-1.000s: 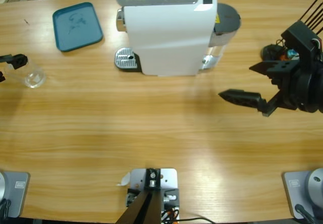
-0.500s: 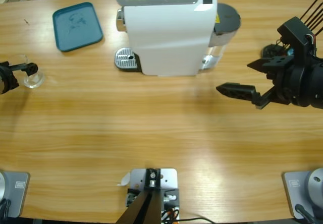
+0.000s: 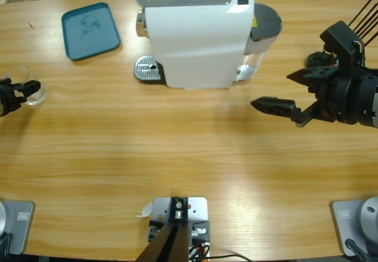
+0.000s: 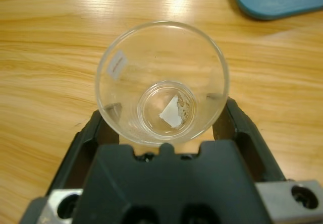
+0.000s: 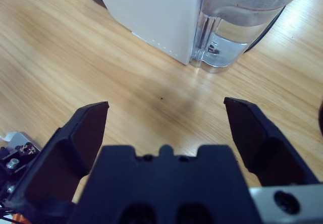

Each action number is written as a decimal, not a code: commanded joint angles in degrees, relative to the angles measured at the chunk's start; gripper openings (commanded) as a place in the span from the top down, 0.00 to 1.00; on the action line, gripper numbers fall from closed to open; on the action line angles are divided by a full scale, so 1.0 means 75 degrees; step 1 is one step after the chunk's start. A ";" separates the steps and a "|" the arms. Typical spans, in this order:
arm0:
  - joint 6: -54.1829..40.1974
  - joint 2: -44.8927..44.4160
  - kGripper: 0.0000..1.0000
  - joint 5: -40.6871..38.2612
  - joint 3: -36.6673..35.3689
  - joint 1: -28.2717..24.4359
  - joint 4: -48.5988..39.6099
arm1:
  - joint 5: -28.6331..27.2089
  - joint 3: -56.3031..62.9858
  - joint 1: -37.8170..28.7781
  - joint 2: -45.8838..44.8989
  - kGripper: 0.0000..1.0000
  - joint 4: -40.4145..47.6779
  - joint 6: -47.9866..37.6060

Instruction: Pour coffee

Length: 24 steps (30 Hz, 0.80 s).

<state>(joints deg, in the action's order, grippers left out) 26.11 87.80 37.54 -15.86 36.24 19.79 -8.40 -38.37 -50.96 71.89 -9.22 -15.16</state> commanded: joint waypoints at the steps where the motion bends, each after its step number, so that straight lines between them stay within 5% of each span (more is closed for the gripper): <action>1: -0.0912 -0.1106 1.00 -0.0405 0.0220 0.0157 0.0080 | 0.0023 0.0346 0.0104 0.0259 0.00 0.0243 -0.0100; 6: -0.4362 -0.2405 1.00 -0.4005 0.0047 -0.0136 0.0045 | -0.0012 0.0335 0.0104 0.0245 0.00 0.0105 -0.0011; 11: -0.7454 -0.1894 1.00 -0.7455 -0.0419 -0.1249 0.0022 | -0.0031 0.0309 0.0104 -0.0180 0.00 -0.0120 0.0366; 17: -0.8989 0.0356 1.00 -0.9883 -0.1854 -0.2388 0.0034 | -0.0052 0.0180 0.0118 -0.0348 0.00 -0.0528 0.0432; 24: -0.9512 0.2067 1.00 -1.0945 -0.2972 -0.3070 0.0404 | -0.0026 -0.0050 0.0739 -0.0573 0.01 -0.1105 0.0631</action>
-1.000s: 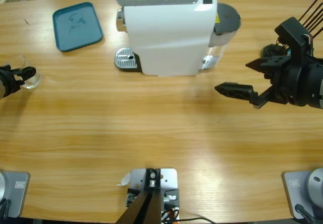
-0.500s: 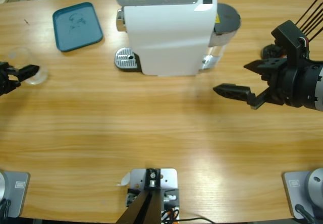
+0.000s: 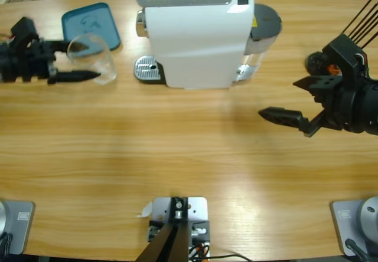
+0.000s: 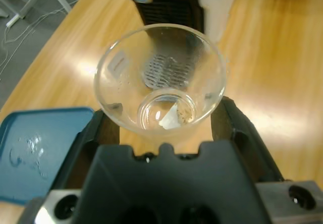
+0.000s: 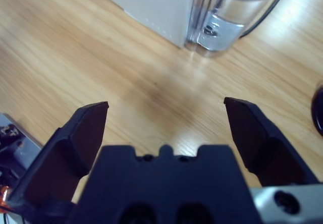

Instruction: Pour coffee

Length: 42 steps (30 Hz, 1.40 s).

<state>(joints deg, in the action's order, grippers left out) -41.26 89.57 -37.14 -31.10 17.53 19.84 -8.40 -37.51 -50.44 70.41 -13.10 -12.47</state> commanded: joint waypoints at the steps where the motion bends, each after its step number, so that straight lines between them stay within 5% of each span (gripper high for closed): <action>1: -0.0593 0.2024 1.00 -0.1046 -0.1019 -0.0579 0.0428 | -0.0019 -0.0211 0.0732 -0.0388 0.01 -0.0667 0.0317; 9: -0.0429 0.2914 1.00 -0.1473 -0.1205 -0.0242 0.1614 | 0.0110 -0.0377 0.0818 -0.0128 0.00 -0.1011 0.0678; 42: 0.0321 0.2999 1.00 0.0485 -0.1425 0.1497 0.1208 | 0.0136 -0.0312 0.1275 0.0245 0.00 -0.0292 0.0655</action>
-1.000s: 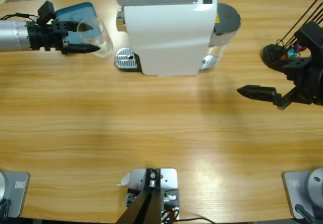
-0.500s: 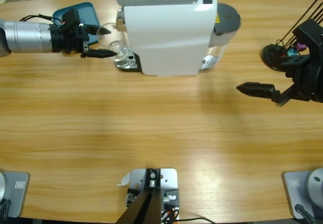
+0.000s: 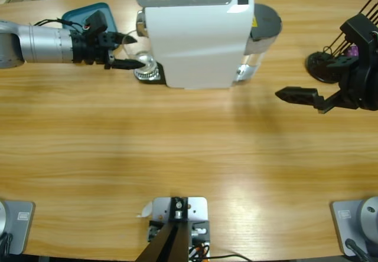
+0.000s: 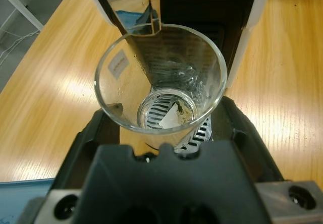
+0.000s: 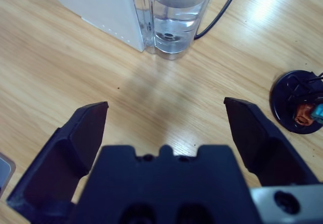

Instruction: Pour coffee

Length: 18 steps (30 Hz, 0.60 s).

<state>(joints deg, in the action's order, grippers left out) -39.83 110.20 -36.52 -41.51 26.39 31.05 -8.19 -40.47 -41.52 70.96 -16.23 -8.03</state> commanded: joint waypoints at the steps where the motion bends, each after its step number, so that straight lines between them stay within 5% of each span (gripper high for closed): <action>1: 0.0132 0.0238 1.00 0.0494 -0.0041 0.0341 -0.0365 | 0.0107 0.0087 0.0094 0.0169 0.00 0.0125 0.0063; 5: 0.0122 0.0215 1.00 0.0866 -0.0022 0.0524 -0.0519 | 0.0096 0.0078 0.0111 0.0155 0.00 0.0125 0.0063; 6: 0.0141 0.0212 0.76 0.0887 -0.0022 0.0521 -0.0519 | 0.0096 0.0076 0.0115 0.0157 0.00 0.0125 0.0063; 7: 0.0251 0.0222 0.27 0.0941 -0.0032 0.0524 -0.0503 | 0.0096 0.0076 0.0122 0.0159 0.00 0.0125 0.0063; 10: 0.0469 0.0182 0.04 0.0393 -0.0020 0.0479 -0.0402 | 0.0096 0.0052 0.0134 0.0199 0.00 0.0125 0.0063; 18: 0.0530 -0.0053 0.00 -0.0416 0.0355 0.0055 -0.0390 | 0.0096 0.0029 0.0134 0.0218 0.00 0.0125 0.0063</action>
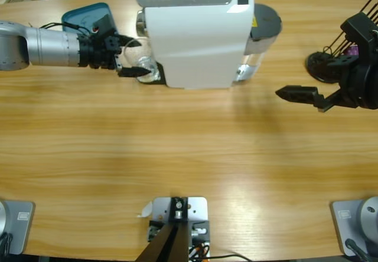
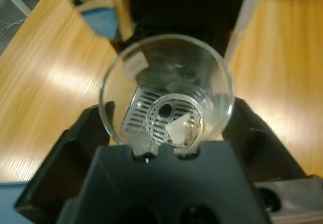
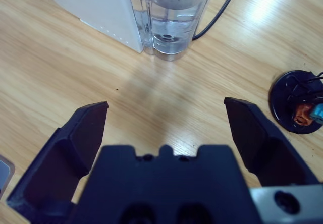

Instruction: Pour coffee

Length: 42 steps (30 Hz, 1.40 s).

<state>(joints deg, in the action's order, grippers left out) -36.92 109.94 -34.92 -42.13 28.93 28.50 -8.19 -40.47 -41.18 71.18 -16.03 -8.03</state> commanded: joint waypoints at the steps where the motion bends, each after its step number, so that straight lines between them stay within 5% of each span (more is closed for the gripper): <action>1: 0.0142 -0.0123 0.00 -0.0599 0.0529 -0.0344 -0.0050 | 0.0098 0.0031 0.0088 0.0181 0.00 0.0098 0.0063; 12: 0.0468 -0.1618 0.00 0.0235 0.1375 -0.0611 -0.0066 | 0.0054 -0.0348 0.0088 0.0067 0.00 -0.0064 -0.0007; 14: 0.1054 -0.2131 0.00 0.0582 0.1773 -0.0611 -0.0080 | 0.0040 -0.0862 0.0097 0.0038 0.02 -0.0422 -0.0214; 16: 0.1836 -0.2811 0.00 0.0931 0.2202 -0.0573 -0.0167 | -0.0038 -0.1443 0.0285 0.0034 0.13 -0.0624 -0.0209; 19: 0.2980 -0.3917 0.00 0.2127 0.2373 -0.0030 -0.1234 | 0.0037 -0.2498 0.0758 0.0338 0.12 -0.0879 -0.0207; 24: 0.3681 -0.4871 0.00 0.2961 0.2123 0.0613 -0.2998 | 0.1141 -0.4572 0.1379 0.1754 0.99 -0.1700 0.0180; 33: 0.3704 -0.5110 0.00 0.3331 0.2066 0.0983 -0.3202 | 0.1118 -0.6766 0.1476 0.3716 1.00 -0.2600 -0.0211; 42: 0.3983 -0.4991 0.00 0.3702 0.2078 0.0983 -0.3181 | 0.1807 -0.6890 0.1483 0.3938 1.00 -0.3108 -0.0464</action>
<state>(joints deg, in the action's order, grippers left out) -9.22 72.32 -9.84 -27.11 35.83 5.68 1.31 -92.54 -30.49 98.18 -37.39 -10.18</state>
